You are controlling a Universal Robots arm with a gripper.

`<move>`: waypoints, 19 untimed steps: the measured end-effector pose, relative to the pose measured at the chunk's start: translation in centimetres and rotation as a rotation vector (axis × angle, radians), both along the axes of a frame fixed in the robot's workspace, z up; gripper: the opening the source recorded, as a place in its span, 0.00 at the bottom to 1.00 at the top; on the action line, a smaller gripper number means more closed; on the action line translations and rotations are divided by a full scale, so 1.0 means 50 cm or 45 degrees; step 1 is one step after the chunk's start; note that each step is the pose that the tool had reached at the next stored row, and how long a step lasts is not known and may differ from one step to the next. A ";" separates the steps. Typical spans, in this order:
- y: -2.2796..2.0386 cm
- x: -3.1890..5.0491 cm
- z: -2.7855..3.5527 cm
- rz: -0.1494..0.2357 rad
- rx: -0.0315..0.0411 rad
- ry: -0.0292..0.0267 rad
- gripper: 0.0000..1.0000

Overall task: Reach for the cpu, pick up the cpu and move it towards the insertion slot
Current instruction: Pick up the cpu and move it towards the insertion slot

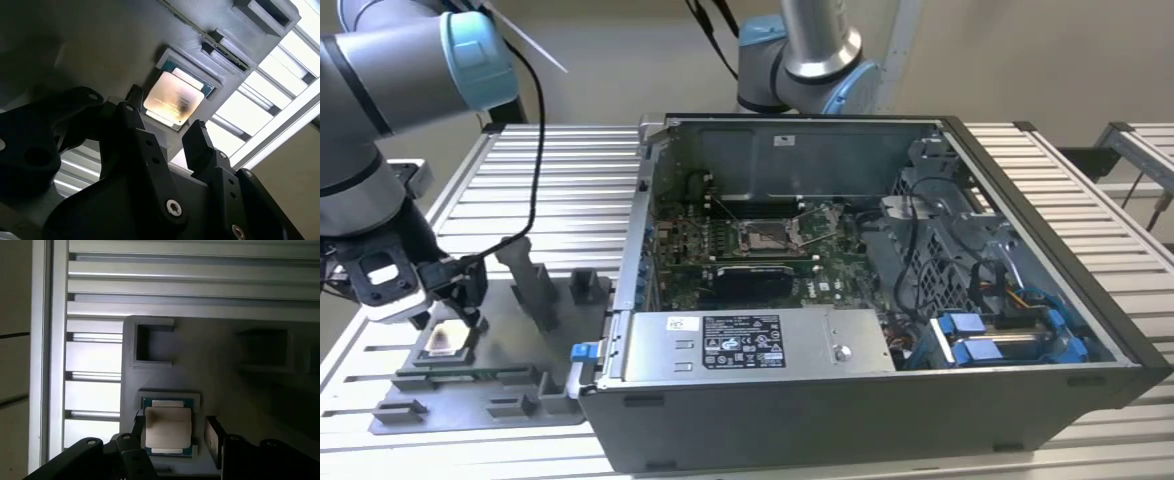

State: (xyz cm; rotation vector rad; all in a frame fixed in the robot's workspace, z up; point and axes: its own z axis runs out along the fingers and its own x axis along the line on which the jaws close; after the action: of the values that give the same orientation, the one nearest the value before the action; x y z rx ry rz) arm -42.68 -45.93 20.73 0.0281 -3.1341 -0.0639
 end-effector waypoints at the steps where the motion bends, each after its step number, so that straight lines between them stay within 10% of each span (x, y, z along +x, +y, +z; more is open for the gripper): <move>1: 0.0000 -0.001 -0.003 0.000 -0.0002 -0.0001 0.00; 19: -0.0067 -0.010 -0.041 -0.022 -0.0012 0.0000 0.00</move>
State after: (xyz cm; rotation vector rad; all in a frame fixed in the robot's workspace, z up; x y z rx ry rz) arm -43.17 -46.27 18.67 0.0011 -3.1346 -0.0625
